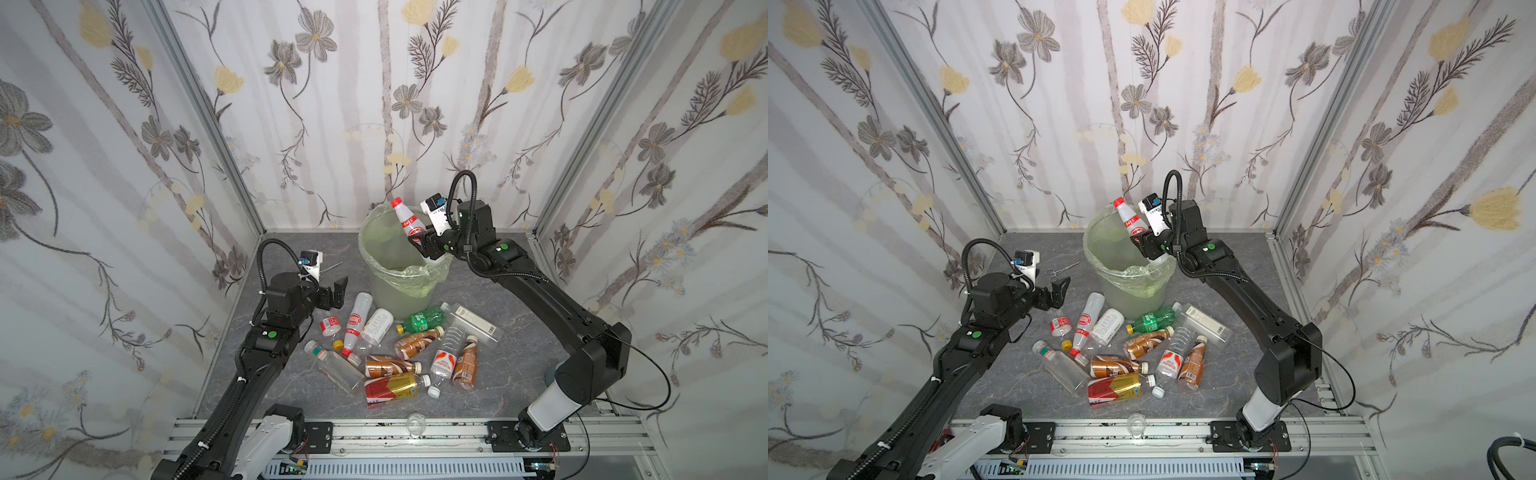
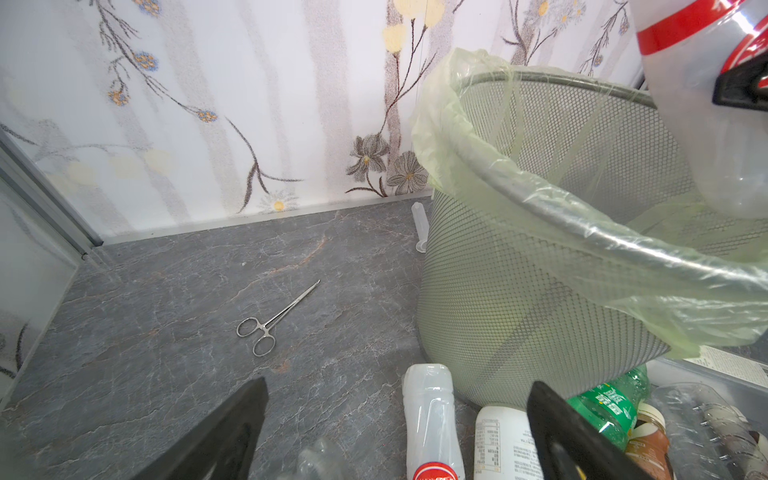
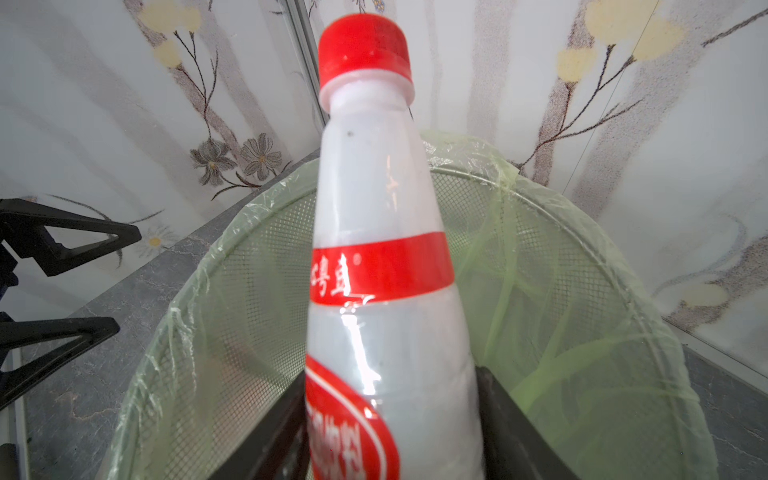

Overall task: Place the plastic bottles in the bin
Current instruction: 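Open the right gripper to drop the bottle into the bin, then move the right gripper down to the clear square water bottle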

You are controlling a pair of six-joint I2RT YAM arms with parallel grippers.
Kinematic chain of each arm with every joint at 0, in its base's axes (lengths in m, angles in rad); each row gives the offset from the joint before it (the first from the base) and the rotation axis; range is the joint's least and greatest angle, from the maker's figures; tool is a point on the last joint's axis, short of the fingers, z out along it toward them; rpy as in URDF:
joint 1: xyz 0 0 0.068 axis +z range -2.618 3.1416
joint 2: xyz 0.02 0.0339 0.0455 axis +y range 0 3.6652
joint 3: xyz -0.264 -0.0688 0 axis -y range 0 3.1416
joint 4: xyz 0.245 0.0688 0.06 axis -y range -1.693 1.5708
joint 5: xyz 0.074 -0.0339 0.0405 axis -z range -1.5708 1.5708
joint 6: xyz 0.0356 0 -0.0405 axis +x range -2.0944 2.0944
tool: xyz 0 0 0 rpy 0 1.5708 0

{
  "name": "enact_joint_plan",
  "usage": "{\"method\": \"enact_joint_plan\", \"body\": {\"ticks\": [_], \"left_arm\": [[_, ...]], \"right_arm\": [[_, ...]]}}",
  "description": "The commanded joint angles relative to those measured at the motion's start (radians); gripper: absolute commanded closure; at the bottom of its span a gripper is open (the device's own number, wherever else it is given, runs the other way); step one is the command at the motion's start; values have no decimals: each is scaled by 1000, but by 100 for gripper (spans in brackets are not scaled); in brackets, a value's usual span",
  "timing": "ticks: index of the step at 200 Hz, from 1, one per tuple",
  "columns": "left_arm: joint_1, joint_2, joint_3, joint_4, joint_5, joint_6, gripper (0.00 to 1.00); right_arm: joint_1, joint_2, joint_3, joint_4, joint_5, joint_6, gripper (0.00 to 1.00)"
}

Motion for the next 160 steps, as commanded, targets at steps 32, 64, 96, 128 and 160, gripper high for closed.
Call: {"method": "enact_joint_plan", "body": {"ticks": [32, 64, 96, 128, 160], "left_arm": [[0, -7, 1, 8, -3, 10, 0], [0, -14, -2, 8, -3, 11, 0], [1, -18, -2, 8, -4, 11, 0], [0, -18, -4, 6, -6, 11, 0], [0, -18, -4, 6, -18, 13, 0]], "right_arm": [[2, -11, 8, 4, 19, -21, 32], [1, -39, 8, -20, 35, -32, 30], [0, -115, -10, -66, 87, -47, 29], [-3, -268, -133, -75, 165, -59, 25], [-48, -402, -294, -122, 185, -81, 21]]}}
